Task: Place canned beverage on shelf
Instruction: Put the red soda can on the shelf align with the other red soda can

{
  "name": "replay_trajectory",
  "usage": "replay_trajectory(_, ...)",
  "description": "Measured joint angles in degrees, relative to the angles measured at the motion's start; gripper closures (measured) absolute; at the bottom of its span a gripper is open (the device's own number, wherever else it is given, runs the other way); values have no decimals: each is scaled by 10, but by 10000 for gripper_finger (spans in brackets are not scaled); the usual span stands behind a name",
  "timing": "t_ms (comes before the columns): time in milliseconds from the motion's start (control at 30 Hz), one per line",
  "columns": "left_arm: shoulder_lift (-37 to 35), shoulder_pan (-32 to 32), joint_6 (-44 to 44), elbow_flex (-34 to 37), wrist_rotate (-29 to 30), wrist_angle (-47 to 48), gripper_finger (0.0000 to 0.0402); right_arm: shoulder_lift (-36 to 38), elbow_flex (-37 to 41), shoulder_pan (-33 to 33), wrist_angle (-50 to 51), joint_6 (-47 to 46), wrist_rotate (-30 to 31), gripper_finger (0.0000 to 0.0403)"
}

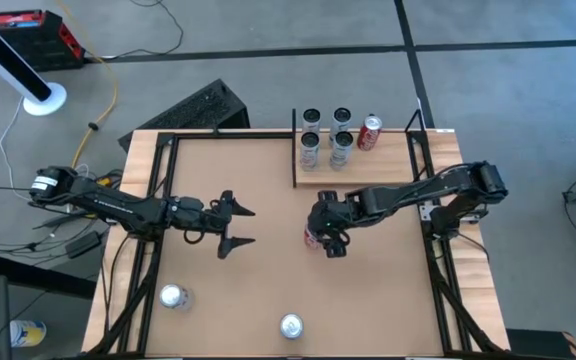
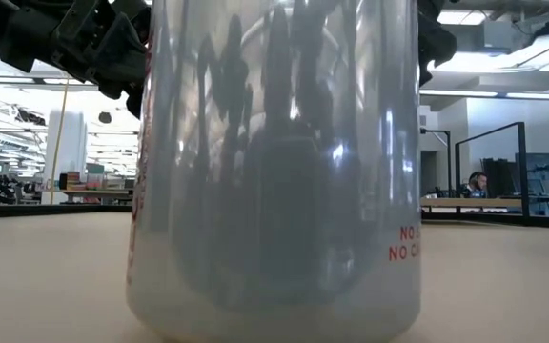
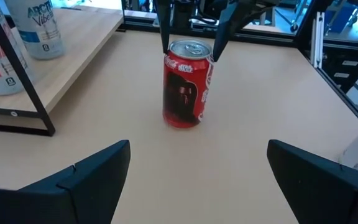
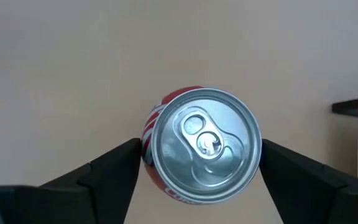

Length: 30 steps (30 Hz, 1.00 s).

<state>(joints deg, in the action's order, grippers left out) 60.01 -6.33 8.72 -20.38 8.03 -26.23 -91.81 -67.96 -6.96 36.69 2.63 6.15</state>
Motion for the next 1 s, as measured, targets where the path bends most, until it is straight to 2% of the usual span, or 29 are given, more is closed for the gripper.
replay_trajectory(233, 0, 0, 4, 0, 0, -1, 38, 4, 2, -2, -11, 3, 0, 68)
replay_trajectory(467, 0, 0, 10, 0, 0, 0, 38, 21, 2, -15, -3, 18, -5, 116)
replay_trajectory(567, 0, 0, 13, 0, 0, 2, 38, 39, 3, -23, 21, 18, -5, 124)
replay_trajectory(700, 0, 0, 19, 0, 0, 4, 38, 101, 41, -31, 42, -4, 1, 127)
replay_trajectory(900, 0, 0, 27, 0, 0, 8, 38, 259, 137, -26, 81, -45, 40, 128)
replay_trajectory(1000, 0, 0, 31, 0, 1, 8, 38, 336, 159, -3, 109, -27, 58, 128)
